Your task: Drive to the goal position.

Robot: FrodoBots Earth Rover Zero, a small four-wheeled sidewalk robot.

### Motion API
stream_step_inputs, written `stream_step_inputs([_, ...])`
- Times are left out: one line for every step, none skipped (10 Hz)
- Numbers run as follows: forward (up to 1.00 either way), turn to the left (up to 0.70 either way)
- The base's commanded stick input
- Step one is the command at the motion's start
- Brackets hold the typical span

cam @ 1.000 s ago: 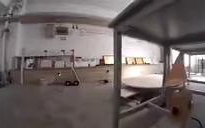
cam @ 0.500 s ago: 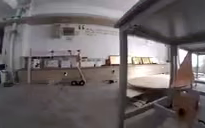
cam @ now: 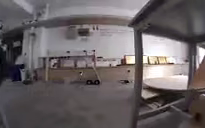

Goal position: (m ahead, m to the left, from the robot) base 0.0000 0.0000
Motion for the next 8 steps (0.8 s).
stream_step_inputs([0.35,0.0])
stream_step_inputs([0.44,0.0])
stream_step_inputs([0.45,0.0])
stream_step_inputs([0.45,0.0])
stream_step_inputs([0.45,0.0])
stream_step_inputs([0.45,0.03])
stream_step_inputs([0.45,0.15])
stream_step_inputs([0.45,0.27])
